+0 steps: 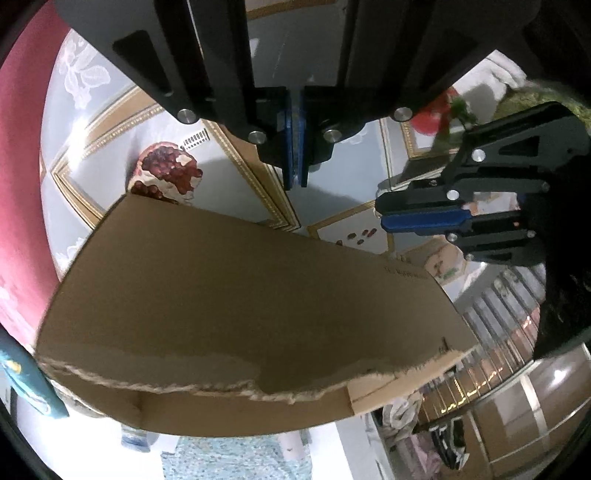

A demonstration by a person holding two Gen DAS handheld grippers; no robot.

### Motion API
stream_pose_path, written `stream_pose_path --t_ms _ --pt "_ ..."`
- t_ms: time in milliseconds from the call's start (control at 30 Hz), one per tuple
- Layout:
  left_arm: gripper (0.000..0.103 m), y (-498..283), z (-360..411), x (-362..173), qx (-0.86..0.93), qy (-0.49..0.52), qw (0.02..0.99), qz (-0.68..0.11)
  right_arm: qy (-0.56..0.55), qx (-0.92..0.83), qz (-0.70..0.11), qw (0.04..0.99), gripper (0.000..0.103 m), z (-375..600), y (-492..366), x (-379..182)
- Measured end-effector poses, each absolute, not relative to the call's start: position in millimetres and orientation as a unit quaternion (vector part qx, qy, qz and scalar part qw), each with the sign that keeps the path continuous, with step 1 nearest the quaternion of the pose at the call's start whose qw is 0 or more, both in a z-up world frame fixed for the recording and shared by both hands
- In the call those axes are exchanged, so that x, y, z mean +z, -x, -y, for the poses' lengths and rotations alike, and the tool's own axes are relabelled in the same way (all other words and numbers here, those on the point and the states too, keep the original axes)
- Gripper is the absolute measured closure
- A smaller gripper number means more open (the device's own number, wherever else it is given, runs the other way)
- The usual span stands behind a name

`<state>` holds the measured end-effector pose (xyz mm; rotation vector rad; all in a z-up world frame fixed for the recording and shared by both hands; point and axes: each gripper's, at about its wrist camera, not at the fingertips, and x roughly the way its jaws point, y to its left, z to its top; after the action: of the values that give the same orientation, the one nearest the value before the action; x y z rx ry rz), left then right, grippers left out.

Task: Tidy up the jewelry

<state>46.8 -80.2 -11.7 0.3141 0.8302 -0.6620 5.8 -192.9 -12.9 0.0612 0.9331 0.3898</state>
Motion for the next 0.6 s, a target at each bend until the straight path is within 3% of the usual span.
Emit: stream_pose_path --t_ms 267,400,600 --pt "0.094 -43 81 -10 -0.315 -0.151 0.852 -0.391 -0.049 0.189 -0.444 0.875 0.101 196 0 -2" --pt "0.094 -42 81 -9 -0.314 -0.151 0.852 -0.391 -0.039 0.183 -0.452 0.872 0.089 189 -5 -8" --pt "0.094 -42 80 -9 -0.311 -0.152 0.853 -0.391 -0.006 0.172 -0.461 0.870 0.089 178 -12 -22"
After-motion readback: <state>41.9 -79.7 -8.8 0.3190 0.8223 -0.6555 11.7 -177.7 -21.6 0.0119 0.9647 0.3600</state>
